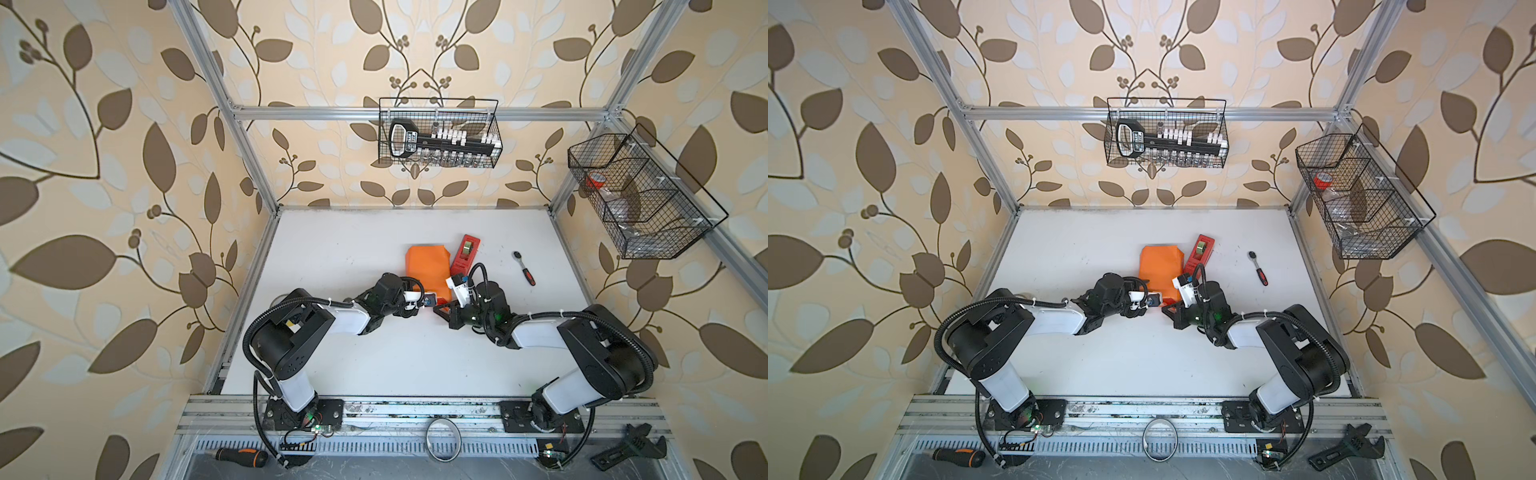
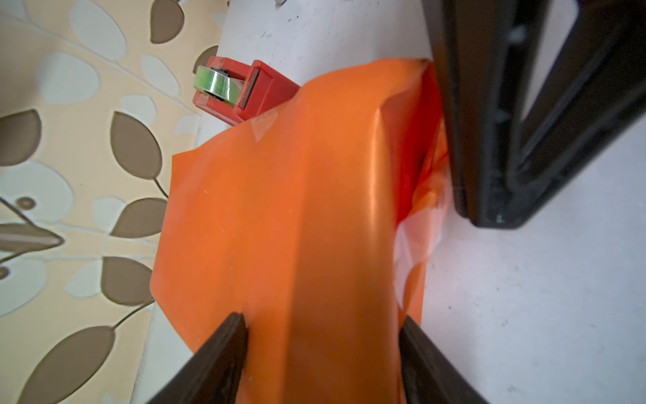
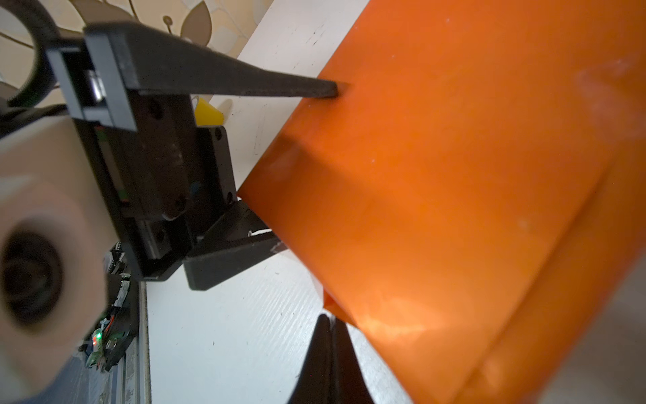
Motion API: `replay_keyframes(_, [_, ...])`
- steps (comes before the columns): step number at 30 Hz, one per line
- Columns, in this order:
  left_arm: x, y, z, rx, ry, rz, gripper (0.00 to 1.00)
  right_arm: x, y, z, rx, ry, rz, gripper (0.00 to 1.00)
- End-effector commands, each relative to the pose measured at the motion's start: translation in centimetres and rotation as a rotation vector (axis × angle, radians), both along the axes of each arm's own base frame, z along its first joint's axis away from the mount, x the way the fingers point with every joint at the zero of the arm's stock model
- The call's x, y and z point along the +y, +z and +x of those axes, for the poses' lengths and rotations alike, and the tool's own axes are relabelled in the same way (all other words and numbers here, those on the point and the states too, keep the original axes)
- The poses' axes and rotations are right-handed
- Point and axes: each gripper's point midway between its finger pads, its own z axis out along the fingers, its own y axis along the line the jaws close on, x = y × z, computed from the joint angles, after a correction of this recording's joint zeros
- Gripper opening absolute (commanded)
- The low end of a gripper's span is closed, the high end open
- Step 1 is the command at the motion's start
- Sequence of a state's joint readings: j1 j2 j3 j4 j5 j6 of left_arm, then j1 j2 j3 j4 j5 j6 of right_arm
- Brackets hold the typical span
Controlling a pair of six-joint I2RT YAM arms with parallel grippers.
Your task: Wrap the gift box in paper
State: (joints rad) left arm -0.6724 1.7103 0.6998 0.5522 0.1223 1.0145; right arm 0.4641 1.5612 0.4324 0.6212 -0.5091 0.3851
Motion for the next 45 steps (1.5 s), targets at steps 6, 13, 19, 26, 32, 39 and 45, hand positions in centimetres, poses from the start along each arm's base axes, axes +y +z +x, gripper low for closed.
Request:
replay_keyframes(6, [2.7,-5.4,-1.7,0.156,0.021,0.156,0.67,0.1,0.4,1.4,-0.011,-0.044,0.018,0.0])
replay_keyframes(13, [2.7,-5.4,-1.7,0.157,0.02,0.155,0.67,-0.2,0.3,1.8,0.0,-0.078,0.021,0.0])
replay_keyframes(19, [2.7,-5.4,-1.7,0.157,0.021,0.155,0.67,-0.4,0.3,2.3,0.014,-0.116,0.028,0.01])
replay_keyframes(26, [2.7,-5.4,-1.7,0.159,0.019,0.154,0.67,-0.7,0.8,3.0,0.018,-0.169,0.044,0.03])
replay_keyframes(32, [2.6,-5.4,-1.8,0.163,0.017,0.152,0.67,-0.7,0.9,3.5,0.034,-0.21,0.058,0.07])
replay_keyframes(39, [2.6,-5.4,-1.8,0.163,0.016,0.152,0.67,-0.2,1.4,3.7,0.049,-0.249,0.091,0.12])
replay_keyframes(45, [2.6,-5.3,-1.8,0.164,0.015,0.149,0.66,-0.4,1.6,4.0,0.084,-0.317,0.136,0.14])
